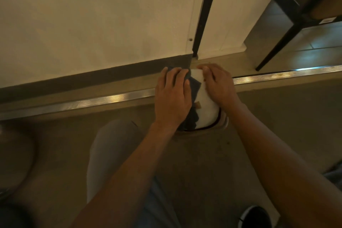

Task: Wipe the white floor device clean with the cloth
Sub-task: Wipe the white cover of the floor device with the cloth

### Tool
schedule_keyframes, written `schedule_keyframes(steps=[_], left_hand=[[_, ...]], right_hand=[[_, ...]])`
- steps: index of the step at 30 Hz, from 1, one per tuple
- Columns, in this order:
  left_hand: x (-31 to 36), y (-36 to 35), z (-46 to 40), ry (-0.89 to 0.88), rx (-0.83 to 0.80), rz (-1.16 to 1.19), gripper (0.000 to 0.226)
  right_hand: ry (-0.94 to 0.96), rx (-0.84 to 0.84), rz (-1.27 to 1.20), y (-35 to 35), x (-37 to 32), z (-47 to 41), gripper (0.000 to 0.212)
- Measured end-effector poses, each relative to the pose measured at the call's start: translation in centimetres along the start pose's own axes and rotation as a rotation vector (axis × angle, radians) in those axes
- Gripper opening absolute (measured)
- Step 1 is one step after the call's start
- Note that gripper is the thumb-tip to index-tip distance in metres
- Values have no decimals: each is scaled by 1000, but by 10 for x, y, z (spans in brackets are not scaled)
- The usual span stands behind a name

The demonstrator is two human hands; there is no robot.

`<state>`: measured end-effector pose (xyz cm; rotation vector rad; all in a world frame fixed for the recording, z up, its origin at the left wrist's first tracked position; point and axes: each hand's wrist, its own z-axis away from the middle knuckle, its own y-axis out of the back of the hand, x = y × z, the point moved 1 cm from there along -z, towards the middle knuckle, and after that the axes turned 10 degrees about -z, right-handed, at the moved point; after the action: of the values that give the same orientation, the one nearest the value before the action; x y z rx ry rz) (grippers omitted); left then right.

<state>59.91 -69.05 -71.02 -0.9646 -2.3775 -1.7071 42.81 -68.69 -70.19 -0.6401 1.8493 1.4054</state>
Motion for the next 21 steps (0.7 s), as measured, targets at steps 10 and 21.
schedule_keyframes(steps=[10,21], left_hand=[[-7,4,-7,-73,-46,-36,42],[19,7,-40,-24,-149,-84,44]], right_hand=[[12,15,-39,3,4,-2,35],[-274,107,-612,27,4,-5,37]])
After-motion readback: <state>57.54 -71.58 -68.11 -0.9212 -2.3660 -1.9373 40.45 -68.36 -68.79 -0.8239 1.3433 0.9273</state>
